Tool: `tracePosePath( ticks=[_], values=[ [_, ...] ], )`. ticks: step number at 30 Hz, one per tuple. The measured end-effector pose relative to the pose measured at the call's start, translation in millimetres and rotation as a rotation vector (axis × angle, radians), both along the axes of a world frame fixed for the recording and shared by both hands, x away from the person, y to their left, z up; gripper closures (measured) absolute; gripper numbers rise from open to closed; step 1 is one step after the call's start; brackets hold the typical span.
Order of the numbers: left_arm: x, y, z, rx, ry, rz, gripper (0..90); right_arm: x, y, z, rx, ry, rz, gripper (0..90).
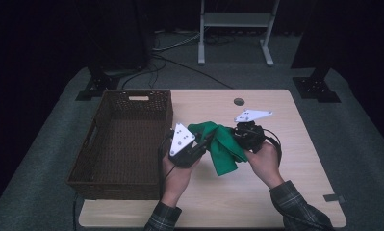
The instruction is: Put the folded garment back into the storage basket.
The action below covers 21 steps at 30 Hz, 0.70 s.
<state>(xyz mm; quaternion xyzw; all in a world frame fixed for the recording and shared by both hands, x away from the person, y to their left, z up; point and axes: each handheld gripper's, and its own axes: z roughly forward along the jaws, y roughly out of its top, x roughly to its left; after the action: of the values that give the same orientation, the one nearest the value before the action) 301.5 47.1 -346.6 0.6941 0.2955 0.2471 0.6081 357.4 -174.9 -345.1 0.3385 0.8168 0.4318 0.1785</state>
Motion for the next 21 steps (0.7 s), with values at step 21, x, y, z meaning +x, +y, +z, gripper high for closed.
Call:
tracePosePath(
  ticks=[21],
  values=[
    [7.2, 79.8, 27.0, -0.026, -0.076, 0.052, 78.6, 16.9, 81.8, 34.0, 0.049, -0.046, 0.049, 79.0]
  ],
)
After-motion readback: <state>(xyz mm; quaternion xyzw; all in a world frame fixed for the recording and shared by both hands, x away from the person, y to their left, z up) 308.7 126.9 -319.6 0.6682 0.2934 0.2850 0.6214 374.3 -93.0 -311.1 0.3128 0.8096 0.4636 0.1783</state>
